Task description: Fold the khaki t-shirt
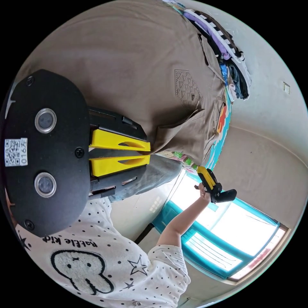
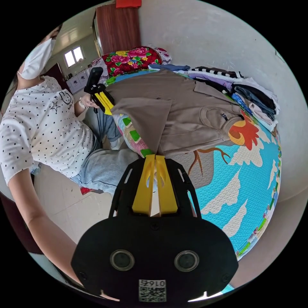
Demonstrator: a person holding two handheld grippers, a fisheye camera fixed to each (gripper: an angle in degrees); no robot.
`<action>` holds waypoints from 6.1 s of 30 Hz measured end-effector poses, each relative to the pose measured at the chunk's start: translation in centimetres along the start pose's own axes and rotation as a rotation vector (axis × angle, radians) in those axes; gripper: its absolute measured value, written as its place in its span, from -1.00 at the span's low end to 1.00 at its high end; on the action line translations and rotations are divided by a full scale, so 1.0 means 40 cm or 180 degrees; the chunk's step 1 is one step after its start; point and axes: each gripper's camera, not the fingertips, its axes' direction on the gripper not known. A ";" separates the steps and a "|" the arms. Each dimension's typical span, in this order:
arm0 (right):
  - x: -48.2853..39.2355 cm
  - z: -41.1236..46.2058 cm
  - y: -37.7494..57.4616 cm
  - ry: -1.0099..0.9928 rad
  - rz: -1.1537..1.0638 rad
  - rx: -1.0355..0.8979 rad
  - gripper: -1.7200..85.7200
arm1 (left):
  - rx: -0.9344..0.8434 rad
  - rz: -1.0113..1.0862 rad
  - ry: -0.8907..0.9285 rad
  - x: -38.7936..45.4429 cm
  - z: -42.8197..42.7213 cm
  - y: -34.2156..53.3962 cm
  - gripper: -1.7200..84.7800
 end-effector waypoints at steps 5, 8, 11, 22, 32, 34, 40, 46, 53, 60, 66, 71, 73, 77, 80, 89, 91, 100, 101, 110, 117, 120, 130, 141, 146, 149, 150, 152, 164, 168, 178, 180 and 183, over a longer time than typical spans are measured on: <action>0.013 -0.061 0.006 0.0382 0.0381 0.0460 -0.80 | 0.0013 -0.0093 -0.0095 -0.020 -0.077 -0.037 -0.98; 0.052 -0.064 -0.037 0.0895 0.1182 0.0652 -0.80 | 0.0248 -0.0250 -0.0344 -0.037 -0.111 -0.096 -0.98; 0.064 0.000 -0.094 0.1069 0.1422 0.0242 -0.79 | 0.0321 -0.0347 -0.0478 -0.042 -0.098 -0.166 -0.98; 0.010 0.100 -0.195 0.1539 0.1401 -0.0142 -0.91 | -0.0140 0.0517 -0.0751 -0.002 0.090 -0.617 -0.97; -0.010 0.107 -0.216 0.1963 0.1621 -0.0158 -0.97 | -0.0522 0.0519 -0.0737 0.002 0.305 -0.869 -0.97; -0.007 0.092 -0.228 0.1993 0.1627 0.0032 -0.97 | -0.0513 0.0511 -0.0655 0.004 0.320 -0.888 -0.97; 0.057 0.127 -0.338 0.2049 0.1478 -0.0028 -0.97 | -0.0519 0.0562 -0.0736 0.024 0.336 -0.944 -0.98; 0.102 0.216 -0.414 0.1920 0.1275 -0.0457 -0.97 | -0.0503 0.0540 -0.0761 0.026 0.346 -0.985 -0.98; 0.130 0.177 -0.359 0.1707 0.1414 -0.0188 -0.97 | -0.0491 0.0590 -0.0829 0.033 0.357 -1.019 -0.98; 0.071 0.147 -0.374 0.1726 0.1358 0.0150 -0.97 | -0.0467 0.0574 -0.0798 0.026 0.362 -1.040 -0.98; 0.020 0.222 -0.405 0.1709 0.1146 -0.0178 -0.97 | -0.0449 0.0685 -0.0970 0.040 0.370 -1.037 -0.98; 0.052 0.195 -0.362 0.1544 0.1431 0.0107 -0.97 | -0.0437 0.0571 -0.0771 0.009 0.365 -1.035 -0.98; 0.062 0.190 -0.377 0.1486 0.1371 -0.0008 -0.97 | -0.0416 0.0511 -0.0675 -0.007 0.361 -1.031 -0.98; 0.075 0.181 -0.489 0.2106 0.0947 -0.0263 -0.97 | -0.0393 0.0473 -0.0633 -0.022 0.357 -1.016 -0.98; 0.148 0.203 -0.559 0.2214 0.0915 -0.0247 -0.97 | -0.0373 0.0515 -0.0733 -0.019 0.355 -0.998 -0.98; 0.378 0.239 -0.552 0.1601 0.1469 -0.0265 -0.97 | -0.0342 0.0518 -0.0753 -0.044 0.343 -0.933 -0.98; 0.415 0.218 -0.535 0.1286 0.1623 -0.0112 -0.97 | -0.0341 0.0510 -0.0734 -0.052 0.340 -0.917 -0.98; 0.496 0.106 -0.652 0.1683 0.1538 0.0409 -0.97 | -0.0320 0.0582 -0.0855 -0.075 0.320 -0.814 -0.98; 0.513 0.120 -0.694 0.1736 0.1448 0.0479 -0.97 | -0.0320 0.0579 -0.0851 -0.081 0.316 -0.799 -0.98; 0.694 0.407 -0.876 0.2023 0.1287 -0.0794 -0.97 | -0.0315 0.0458 -0.0632 -0.158 0.275 -0.671 -0.98; 0.737 0.330 -0.781 0.1238 0.1898 -0.0150 -0.97 | -0.0317 0.0394 -0.0523 -0.218 0.234 -0.547 -0.98; 0.714 0.283 -0.749 0.1256 0.2056 0.0080 -0.97 | -0.0337 0.0305 -0.0348 -0.256 0.205 -0.495 -0.97; 0.109 0.120 -0.702 0.1928 0.0899 0.1277 -0.97 | 0.0653 -0.0702 -0.1097 -0.406 -0.346 0.070 -0.80; -0.392 0.310 -0.597 0.1539 0.0818 0.1979 -0.91 | 0.0894 -0.3002 -0.1789 -0.441 -0.698 1.054 -0.71; -0.489 0.393 -0.604 0.1227 0.0678 0.1899 -0.86 | 0.0838 -0.2922 -0.1779 -0.469 -0.732 1.178 -0.71; -0.535 0.395 -0.581 0.1236 0.0712 0.1884 -0.81 | 0.0899 -0.2804 -0.1525 -0.503 -0.745 1.249 -0.72; -0.544 0.395 -0.569 0.1264 0.0751 0.1948 -0.81 | 0.0933 -0.2798 -0.1297 -0.525 -0.745 1.283 -0.73; -0.575 0.397 -0.524 0.1301 0.0919 0.2179 -0.82 | 0.0928 -0.2854 -0.1127 -0.554 -0.744 1.336 -0.74; -0.755 0.507 -0.497 0.1664 0.0919 0.1849 -0.83 | 0.1327 -0.2845 -0.0636 -0.636 -0.805 1.604 -0.80; -0.817 0.567 -0.507 0.1694 0.0797 0.1765 -0.83 | 0.1357 -0.2827 -0.0513 -0.660 -0.819 1.668 -0.80; -0.968 0.713 -0.534 0.1607 0.0802 0.1773 -0.84 | 0.1279 -0.2589 -0.0714 -0.666 -0.865 1.726 -0.97; -0.997 0.747 -0.546 0.1571 0.0765 0.1749 -0.86 | 0.1411 -0.2476 -0.0754 -0.646 -0.897 1.736 -0.98; -1.046 0.815 -0.590 0.1402 0.0684 0.1705 -0.87 | 0.1526 -0.2287 -0.0766 -0.628 -0.933 1.728 -0.98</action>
